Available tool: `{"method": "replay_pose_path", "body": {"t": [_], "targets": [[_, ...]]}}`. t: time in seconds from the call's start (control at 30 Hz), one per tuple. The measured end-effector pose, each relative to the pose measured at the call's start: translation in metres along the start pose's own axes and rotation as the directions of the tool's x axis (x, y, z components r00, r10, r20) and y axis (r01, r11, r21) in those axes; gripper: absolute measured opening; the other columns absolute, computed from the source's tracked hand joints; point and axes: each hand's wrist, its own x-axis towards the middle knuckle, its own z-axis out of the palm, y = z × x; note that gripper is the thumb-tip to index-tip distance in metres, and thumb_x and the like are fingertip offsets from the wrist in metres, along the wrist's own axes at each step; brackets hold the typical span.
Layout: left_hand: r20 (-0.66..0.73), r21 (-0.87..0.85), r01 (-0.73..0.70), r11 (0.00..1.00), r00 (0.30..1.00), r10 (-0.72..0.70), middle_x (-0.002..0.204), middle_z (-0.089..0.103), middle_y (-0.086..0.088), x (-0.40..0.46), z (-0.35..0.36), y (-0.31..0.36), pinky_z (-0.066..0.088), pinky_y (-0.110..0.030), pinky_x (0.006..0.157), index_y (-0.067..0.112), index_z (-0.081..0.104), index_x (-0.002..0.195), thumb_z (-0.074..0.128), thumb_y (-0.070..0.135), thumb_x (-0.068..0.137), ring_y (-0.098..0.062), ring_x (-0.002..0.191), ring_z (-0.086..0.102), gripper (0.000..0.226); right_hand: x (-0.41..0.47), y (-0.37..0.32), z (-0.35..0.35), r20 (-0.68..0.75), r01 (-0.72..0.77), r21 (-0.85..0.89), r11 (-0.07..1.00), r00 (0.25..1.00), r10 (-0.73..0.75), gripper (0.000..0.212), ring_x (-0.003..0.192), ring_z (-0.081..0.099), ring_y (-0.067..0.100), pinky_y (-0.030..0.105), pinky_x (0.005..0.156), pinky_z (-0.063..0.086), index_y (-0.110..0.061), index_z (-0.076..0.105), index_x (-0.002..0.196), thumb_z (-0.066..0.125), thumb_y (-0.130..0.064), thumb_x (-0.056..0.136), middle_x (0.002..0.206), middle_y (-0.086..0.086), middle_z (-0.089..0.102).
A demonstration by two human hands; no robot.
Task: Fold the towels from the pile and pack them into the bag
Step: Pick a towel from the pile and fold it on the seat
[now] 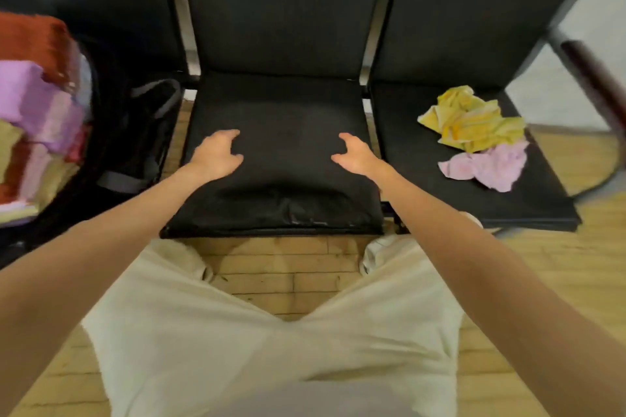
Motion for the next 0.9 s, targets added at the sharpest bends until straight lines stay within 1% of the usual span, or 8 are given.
{"method": "replay_pose_path", "body": {"t": [0.17, 0.3, 0.4, 0.53, 0.63, 0.7, 0.8, 0.9], "targets": [[0.146, 0.019, -0.194, 0.981, 0.971, 0.189, 0.151, 0.035, -0.011, 0.022, 0.065, 0.1, 0.032, -0.038, 0.112, 0.014, 0.03, 0.148, 0.058, 0.018, 0.092, -0.029, 0.136, 0.036, 0.063, -0.022, 0.121, -0.058, -0.181, -0.197, 0.071, 0.978, 0.962, 0.206, 0.065, 0.136, 0.034, 0.031, 0.031, 0.105, 0.031, -0.001, 0.023, 0.148, 0.056, -0.015, 0.093, 0.149, 0.017, 0.034], [0.231, 0.096, -0.358, 0.929, 0.916, 0.329, 0.152, 0.034, -0.01, 0.043, 0.111, 0.17, 0.032, -0.041, 0.112, 0.014, 0.029, 0.149, 0.056, 0.016, 0.091, -0.029, 0.137, 0.034, 0.064, -0.025, 0.188, -0.094, -0.323, -0.253, 0.198, 0.947, 0.895, 0.307, 0.066, 0.134, 0.037, 0.031, 0.029, 0.104, 0.03, -0.001, 0.022, 0.148, 0.057, -0.012, 0.092, 0.145, 0.019, 0.039], [0.323, 0.167, -0.479, 0.862, 0.852, 0.411, 0.153, 0.03, -0.009, 0.064, 0.137, 0.217, 0.032, -0.043, 0.111, 0.014, 0.027, 0.149, 0.056, 0.013, 0.091, -0.03, 0.138, 0.032, 0.065, -0.018, 0.22, -0.117, -0.406, -0.215, 0.184, 0.959, 0.872, 0.274, 0.069, 0.129, 0.04, 0.032, 0.027, 0.1, 0.031, -0.004, 0.022, 0.148, 0.059, -0.011, 0.09, 0.139, 0.019, 0.044], [0.427, 0.207, -0.585, 0.784, 0.775, 0.466, 0.154, 0.027, -0.01, 0.107, 0.166, 0.281, 0.03, -0.043, 0.113, 0.012, 0.024, 0.15, 0.054, 0.014, 0.091, -0.03, 0.14, 0.028, 0.066, 0.009, 0.25, -0.153, -0.431, -0.206, 0.07, 0.976, 0.876, 0.216, 0.071, 0.142, 0.022, 0.032, 0.036, 0.11, 0.023, -0.012, 0.019, 0.15, 0.056, -0.011, 0.09, 0.154, 0.017, 0.021], [0.444, 0.238, -0.621, 0.747, 0.753, 0.485, 0.156, 0.024, -0.01, 0.141, 0.188, 0.322, 0.028, -0.043, 0.113, 0.012, 0.023, 0.151, 0.05, 0.023, 0.096, -0.032, 0.141, 0.026, 0.062, 0.036, 0.262, -0.177, -0.481, -0.183, 0.094, 0.979, 0.852, 0.206, 0.072, 0.144, 0.018, 0.029, 0.034, 0.11, 0.024, -0.014, 0.019, 0.151, 0.056, -0.009, 0.089, 0.157, 0.017, 0.014], [0.452, 0.243, -0.645, 0.725, 0.736, 0.504, 0.154, 0.027, -0.011, 0.158, 0.203, 0.345, 0.03, -0.045, 0.112, 0.012, 0.026, 0.15, 0.048, 0.029, 0.098, -0.034, 0.139, 0.028, 0.059, 0.051, 0.268, -0.189, -0.489, -0.192, 0.084, 0.978, 0.847, 0.208, 0.073, 0.143, 0.021, 0.028, 0.033, 0.108, 0.029, -0.015, 0.021, 0.15, 0.056, -0.005, 0.087, 0.158, 0.016, 0.01], [0.469, 0.259, -0.683, 0.683, 0.707, 0.529, 0.145, 0.036, -0.011, 0.181, 0.228, 0.372, 0.039, -0.047, 0.104, 0.012, 0.03, 0.147, 0.049, 0.028, 0.097, -0.033, 0.132, 0.037, 0.056, 0.07, 0.28, -0.202, -0.471, -0.214, -0.021, 0.977, 0.864, 0.18, 0.076, 0.136, 0.035, 0.03, 0.039, 0.099, 0.042, -0.02, 0.021, 0.151, 0.055, -0.002, 0.086, 0.159, 0.012, 0.0], [0.462, 0.287, -0.687, 0.668, 0.71, 0.532, 0.154, 0.024, -0.01, 0.2, 0.248, 0.389, 0.037, -0.049, 0.106, 0.014, 0.013, 0.152, 0.054, 0.025, 0.094, -0.032, 0.138, 0.029, 0.071, 0.086, 0.297, -0.206, -0.419, -0.24, -0.066, 0.969, 0.888, 0.191, 0.082, 0.132, 0.04, 0.034, 0.041, 0.095, 0.044, -0.026, 0.012, 0.152, 0.053, 0.0, 0.087, 0.159, 0.013, 0.0]]}}
